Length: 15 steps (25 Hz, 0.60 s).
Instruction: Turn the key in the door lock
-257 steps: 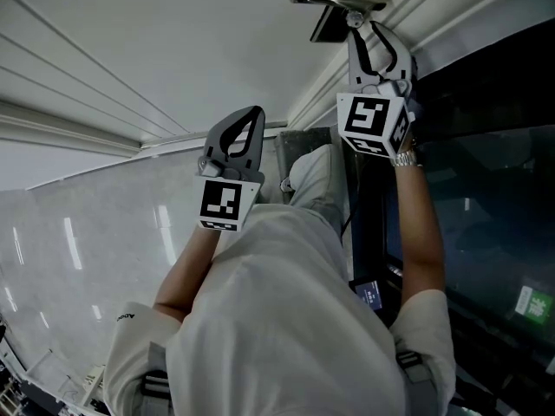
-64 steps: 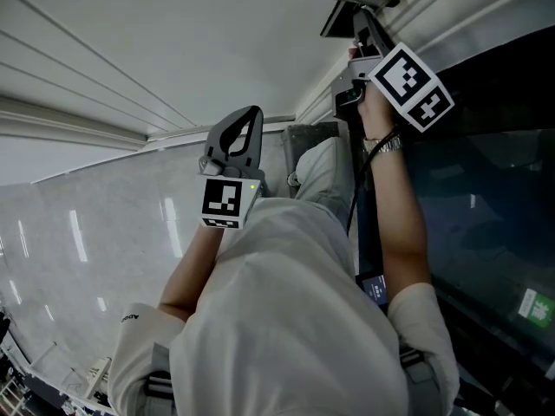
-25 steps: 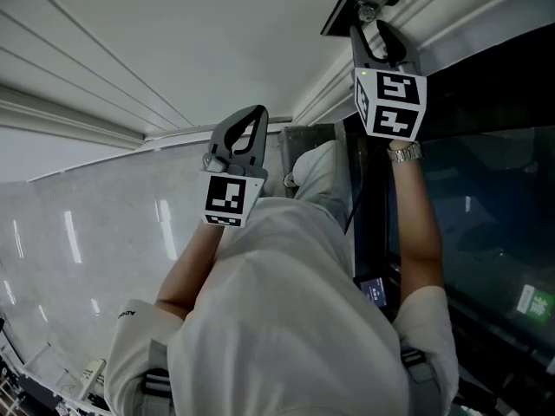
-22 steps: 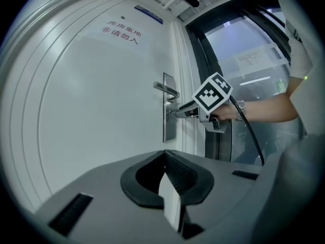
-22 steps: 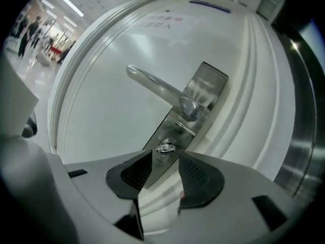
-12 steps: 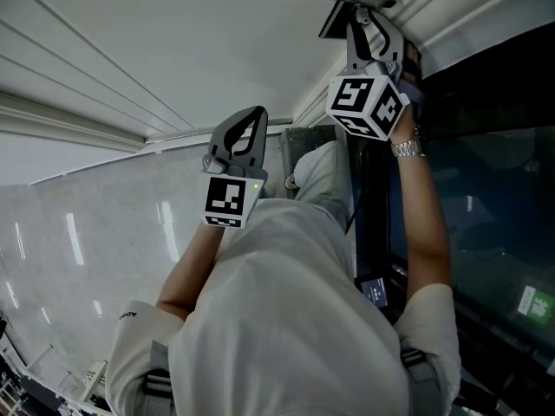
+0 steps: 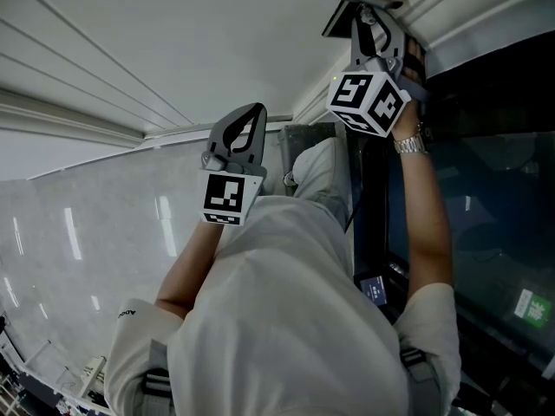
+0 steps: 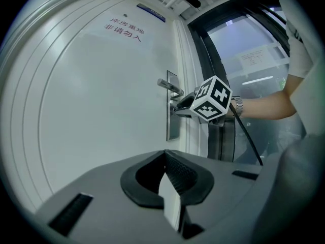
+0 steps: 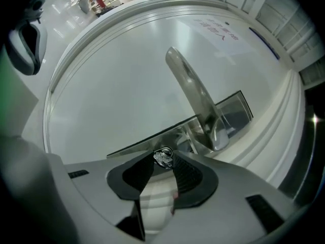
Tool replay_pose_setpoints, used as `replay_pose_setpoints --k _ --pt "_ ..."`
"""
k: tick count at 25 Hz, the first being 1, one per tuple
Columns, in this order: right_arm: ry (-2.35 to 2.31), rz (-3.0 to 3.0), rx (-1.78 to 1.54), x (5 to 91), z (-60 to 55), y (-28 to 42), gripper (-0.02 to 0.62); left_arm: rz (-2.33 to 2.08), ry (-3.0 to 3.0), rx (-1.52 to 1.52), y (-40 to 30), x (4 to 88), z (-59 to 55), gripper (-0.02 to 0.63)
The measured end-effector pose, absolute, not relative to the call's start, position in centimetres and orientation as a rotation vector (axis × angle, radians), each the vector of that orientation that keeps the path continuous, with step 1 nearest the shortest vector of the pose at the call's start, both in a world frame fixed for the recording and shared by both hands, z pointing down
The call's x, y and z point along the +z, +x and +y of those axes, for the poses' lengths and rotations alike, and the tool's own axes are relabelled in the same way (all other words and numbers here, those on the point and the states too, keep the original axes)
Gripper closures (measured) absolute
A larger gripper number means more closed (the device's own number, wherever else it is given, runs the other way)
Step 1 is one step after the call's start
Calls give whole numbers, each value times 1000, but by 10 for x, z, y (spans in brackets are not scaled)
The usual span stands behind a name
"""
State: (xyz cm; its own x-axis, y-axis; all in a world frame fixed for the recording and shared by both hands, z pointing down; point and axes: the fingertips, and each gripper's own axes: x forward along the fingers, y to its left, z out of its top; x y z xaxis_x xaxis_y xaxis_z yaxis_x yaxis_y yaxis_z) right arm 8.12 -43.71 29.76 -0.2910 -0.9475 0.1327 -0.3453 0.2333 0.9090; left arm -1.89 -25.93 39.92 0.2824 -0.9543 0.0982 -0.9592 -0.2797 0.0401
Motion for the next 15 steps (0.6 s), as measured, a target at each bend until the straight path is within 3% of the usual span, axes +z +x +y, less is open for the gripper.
replay_pose_setpoints --k 15 --pt "1423 -1994 -834 293 -435 85 474 -1836 2441 85 -19 398 -257 597"
